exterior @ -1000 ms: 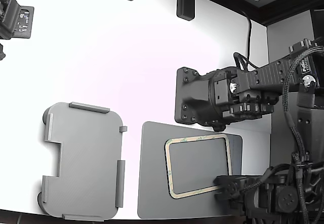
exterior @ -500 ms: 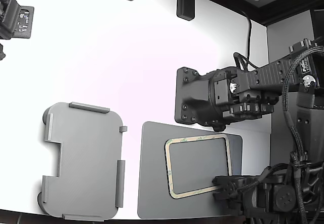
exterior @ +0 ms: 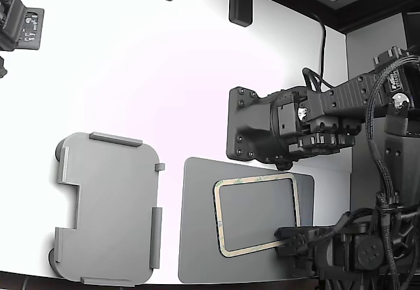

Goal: Grab top frame and put it into gray box.

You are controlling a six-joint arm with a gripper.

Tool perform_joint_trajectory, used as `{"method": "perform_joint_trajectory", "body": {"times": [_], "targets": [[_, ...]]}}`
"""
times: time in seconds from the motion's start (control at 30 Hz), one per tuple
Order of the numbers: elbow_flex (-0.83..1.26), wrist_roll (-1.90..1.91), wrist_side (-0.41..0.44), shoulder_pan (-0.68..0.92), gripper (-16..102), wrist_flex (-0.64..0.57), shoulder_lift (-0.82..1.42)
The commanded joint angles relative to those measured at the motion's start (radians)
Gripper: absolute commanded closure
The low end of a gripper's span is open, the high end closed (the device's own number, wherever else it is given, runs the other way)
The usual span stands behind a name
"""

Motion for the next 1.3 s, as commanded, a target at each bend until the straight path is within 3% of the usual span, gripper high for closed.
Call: {"method": "perform_joint_trajectory", "body": {"times": [0.0,0.07,0.2,0.67,1.13,1.27], "targets": [[-0.006,0.006,0.000,-0.008,39,-0.009,0.026],[0.003,0.028,0.008,-0.005,53,-0.028,0.037],[0.025,0.060,0.020,0.000,97,-0.091,0.066],[-0.169,0.078,0.086,0.009,97,0.035,0.043],[-0.423,0.819,0.341,-0.118,97,0.008,-0.025],[-0.523,1.078,0.454,-0.152,97,0.097,-0.057]]}}
